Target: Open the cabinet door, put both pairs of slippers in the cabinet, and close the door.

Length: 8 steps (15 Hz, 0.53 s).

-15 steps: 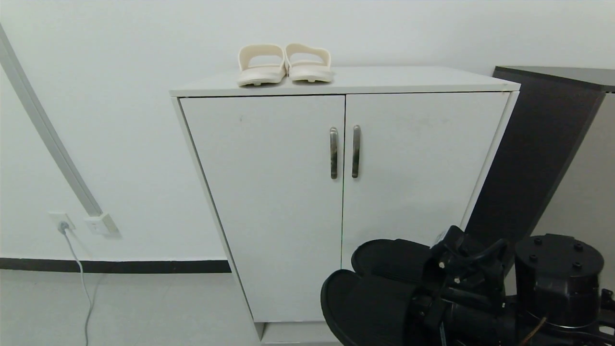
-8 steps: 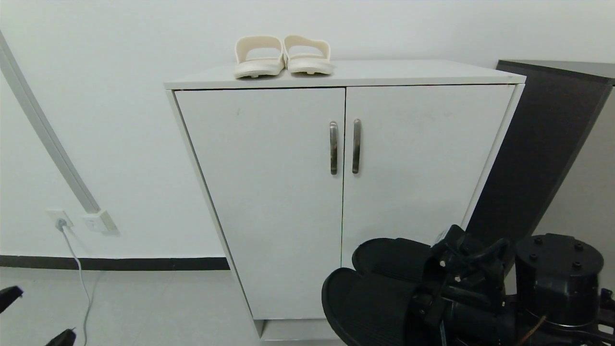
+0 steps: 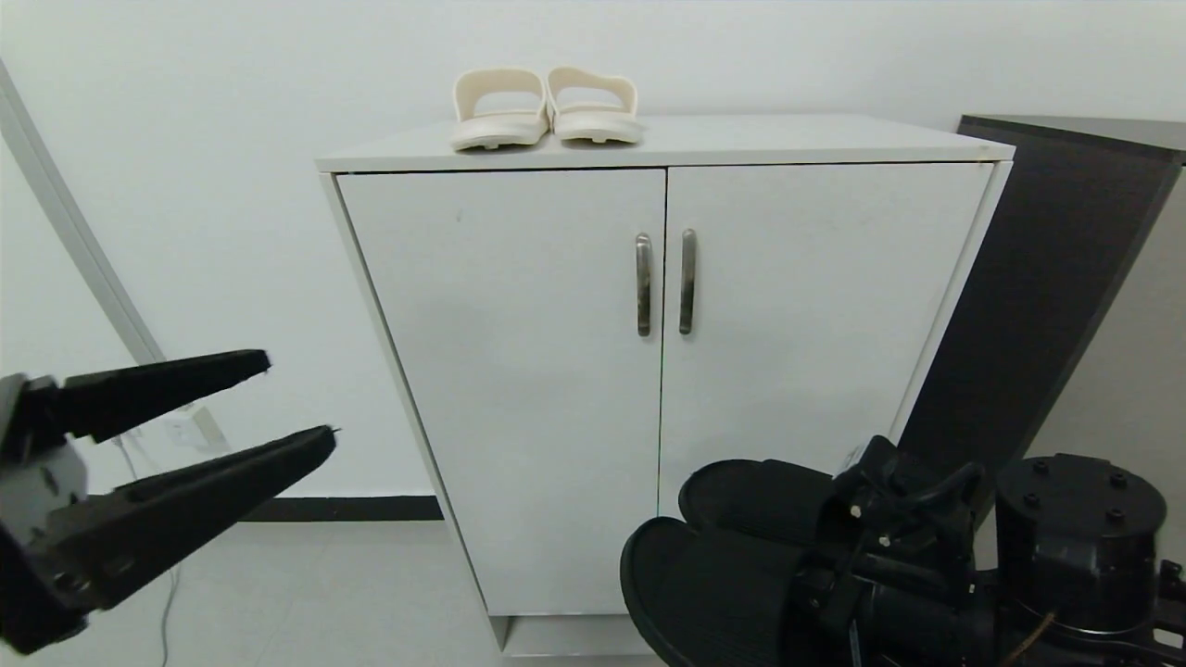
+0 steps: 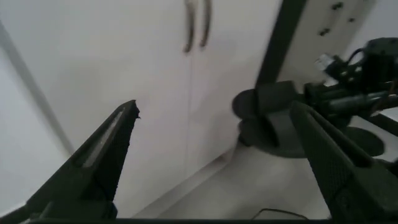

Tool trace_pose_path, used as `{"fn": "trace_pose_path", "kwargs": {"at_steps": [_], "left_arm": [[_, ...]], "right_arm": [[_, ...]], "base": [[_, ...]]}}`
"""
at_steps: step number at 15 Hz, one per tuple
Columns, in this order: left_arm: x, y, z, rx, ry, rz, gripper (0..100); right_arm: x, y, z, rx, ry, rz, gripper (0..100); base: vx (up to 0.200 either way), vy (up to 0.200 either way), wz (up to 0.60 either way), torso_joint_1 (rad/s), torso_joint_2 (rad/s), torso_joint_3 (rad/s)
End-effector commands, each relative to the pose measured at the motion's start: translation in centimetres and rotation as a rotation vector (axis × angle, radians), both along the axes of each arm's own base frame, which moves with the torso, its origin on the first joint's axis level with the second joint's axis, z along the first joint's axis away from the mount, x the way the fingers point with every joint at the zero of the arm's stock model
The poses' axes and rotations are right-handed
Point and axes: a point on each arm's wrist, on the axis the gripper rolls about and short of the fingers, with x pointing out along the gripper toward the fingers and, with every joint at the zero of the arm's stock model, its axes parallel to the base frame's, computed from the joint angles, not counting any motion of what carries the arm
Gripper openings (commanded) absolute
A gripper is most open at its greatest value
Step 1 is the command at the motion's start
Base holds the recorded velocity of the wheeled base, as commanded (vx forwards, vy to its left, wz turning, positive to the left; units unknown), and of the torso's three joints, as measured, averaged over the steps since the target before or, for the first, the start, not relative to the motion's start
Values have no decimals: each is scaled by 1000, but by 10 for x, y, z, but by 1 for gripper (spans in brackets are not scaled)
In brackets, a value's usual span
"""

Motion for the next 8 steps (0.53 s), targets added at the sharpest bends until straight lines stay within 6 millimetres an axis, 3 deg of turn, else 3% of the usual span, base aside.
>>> {"fn": "trace_pose_path", "kwargs": {"at_steps": [1, 8], "left_arm": [[32, -27, 4, 17, 54, -101, 100], [66, -104, 23, -65, 23, -338, 100]], "right_arm": [[1, 2, -3, -6, 7, 2, 0], [4, 0, -4, -9, 8, -10, 0]], "base": [[0, 0, 0, 0, 0, 0], [0, 0, 0, 0, 0, 0]]}}
